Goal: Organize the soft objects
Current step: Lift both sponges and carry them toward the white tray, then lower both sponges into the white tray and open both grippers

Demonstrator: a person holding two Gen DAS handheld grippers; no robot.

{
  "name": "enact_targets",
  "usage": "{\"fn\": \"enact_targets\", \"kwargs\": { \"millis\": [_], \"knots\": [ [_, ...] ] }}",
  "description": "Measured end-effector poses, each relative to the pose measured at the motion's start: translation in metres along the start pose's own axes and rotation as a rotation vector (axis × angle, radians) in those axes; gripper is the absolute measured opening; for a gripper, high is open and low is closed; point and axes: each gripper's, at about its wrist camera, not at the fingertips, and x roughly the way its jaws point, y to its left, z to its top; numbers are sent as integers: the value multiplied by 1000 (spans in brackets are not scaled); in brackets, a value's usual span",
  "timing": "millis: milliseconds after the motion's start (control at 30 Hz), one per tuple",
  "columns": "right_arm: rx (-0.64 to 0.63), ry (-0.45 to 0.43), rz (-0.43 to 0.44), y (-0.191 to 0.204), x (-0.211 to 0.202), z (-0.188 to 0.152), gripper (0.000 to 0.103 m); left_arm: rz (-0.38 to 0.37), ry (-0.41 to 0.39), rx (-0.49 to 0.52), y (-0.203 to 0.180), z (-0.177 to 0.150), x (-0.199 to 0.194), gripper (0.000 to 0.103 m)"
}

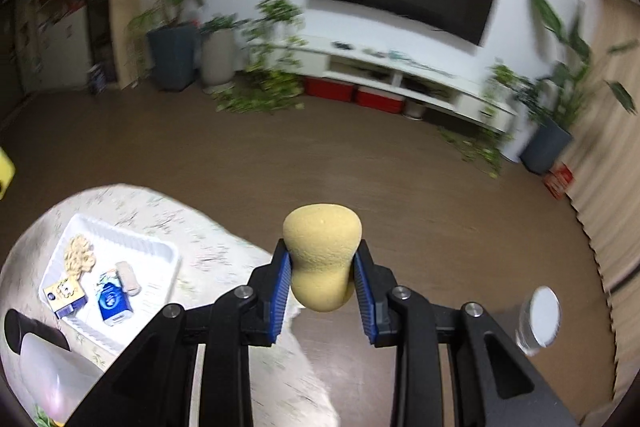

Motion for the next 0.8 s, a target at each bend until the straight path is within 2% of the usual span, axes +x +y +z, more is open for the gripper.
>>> {"fn": "enact_targets", "kwargs": {
  "millis": [233,467,600,800],
  "knots": [
    [-164,93,171,102,73,-18,33,-136,50,60,-35,-12,52,23],
    [-302,157,281,184,109,-37,33,-215,69,153,-76,-17,75,24],
    [-335,184,294,205,122,-44,33,-237,88,189,-92,-19,86,24],
    [-310,218,285,209,141,-51,33,-238,125,213,-101,-24,102,24]
  ]
}}
